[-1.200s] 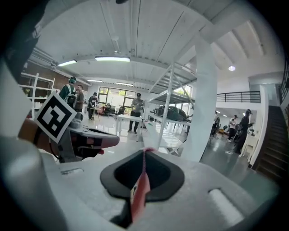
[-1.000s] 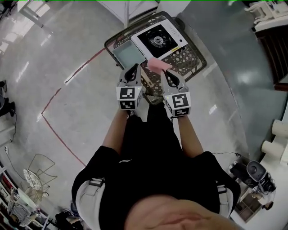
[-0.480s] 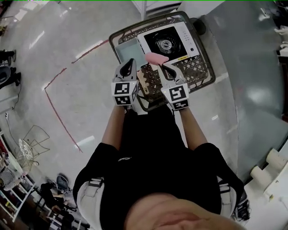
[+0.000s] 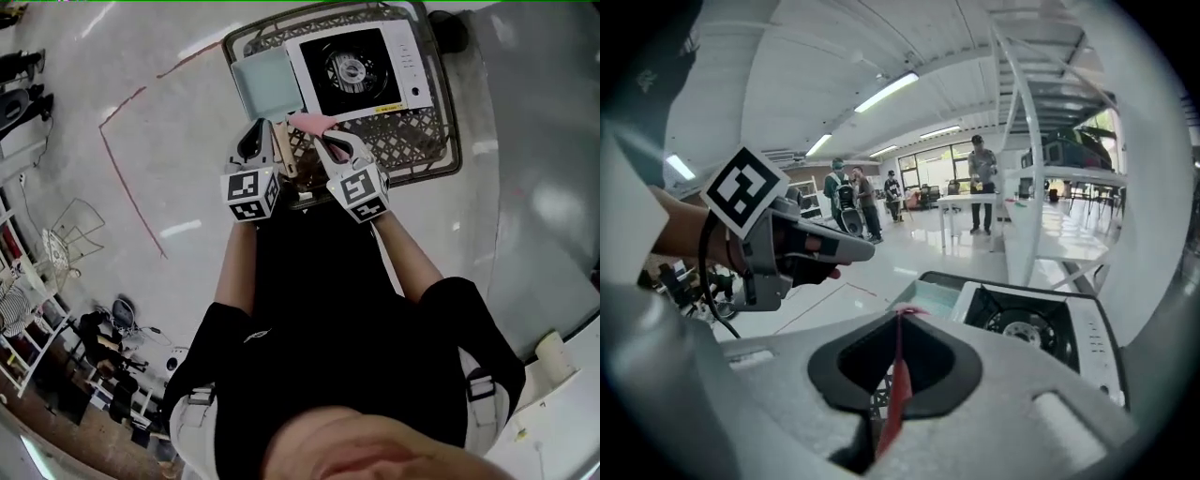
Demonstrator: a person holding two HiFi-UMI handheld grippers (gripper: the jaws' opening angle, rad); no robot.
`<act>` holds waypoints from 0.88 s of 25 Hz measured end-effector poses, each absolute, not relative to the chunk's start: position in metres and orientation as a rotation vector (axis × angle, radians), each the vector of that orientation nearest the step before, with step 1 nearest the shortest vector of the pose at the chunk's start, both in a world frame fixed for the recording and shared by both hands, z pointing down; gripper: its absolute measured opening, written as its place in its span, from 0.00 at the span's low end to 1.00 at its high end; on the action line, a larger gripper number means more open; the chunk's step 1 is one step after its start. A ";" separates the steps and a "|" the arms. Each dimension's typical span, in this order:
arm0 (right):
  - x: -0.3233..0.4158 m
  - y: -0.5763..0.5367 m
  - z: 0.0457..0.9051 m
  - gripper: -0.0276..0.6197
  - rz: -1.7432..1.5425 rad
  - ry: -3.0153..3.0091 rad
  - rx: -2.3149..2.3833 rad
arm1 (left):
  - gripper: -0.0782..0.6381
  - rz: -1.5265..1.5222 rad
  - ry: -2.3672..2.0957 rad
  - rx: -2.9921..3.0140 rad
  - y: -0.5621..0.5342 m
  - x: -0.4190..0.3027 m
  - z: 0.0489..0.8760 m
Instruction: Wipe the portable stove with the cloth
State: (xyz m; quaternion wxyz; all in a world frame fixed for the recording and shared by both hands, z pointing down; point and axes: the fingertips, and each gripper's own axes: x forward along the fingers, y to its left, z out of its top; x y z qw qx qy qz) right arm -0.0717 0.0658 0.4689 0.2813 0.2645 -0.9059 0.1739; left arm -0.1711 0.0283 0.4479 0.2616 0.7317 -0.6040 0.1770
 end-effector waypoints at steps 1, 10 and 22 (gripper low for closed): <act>-0.078 0.066 0.471 0.06 0.463 -2.443 0.678 | 0.11 0.483 -1.647 1.953 0.034 -0.175 0.452; -0.102 0.038 0.465 0.06 0.427 -2.442 0.722 | 0.11 0.445 -1.621 1.914 0.063 -0.189 0.460; -0.107 0.040 0.445 0.06 0.549 -2.458 0.799 | 0.11 0.273 -1.541 1.918 0.060 -0.190 0.478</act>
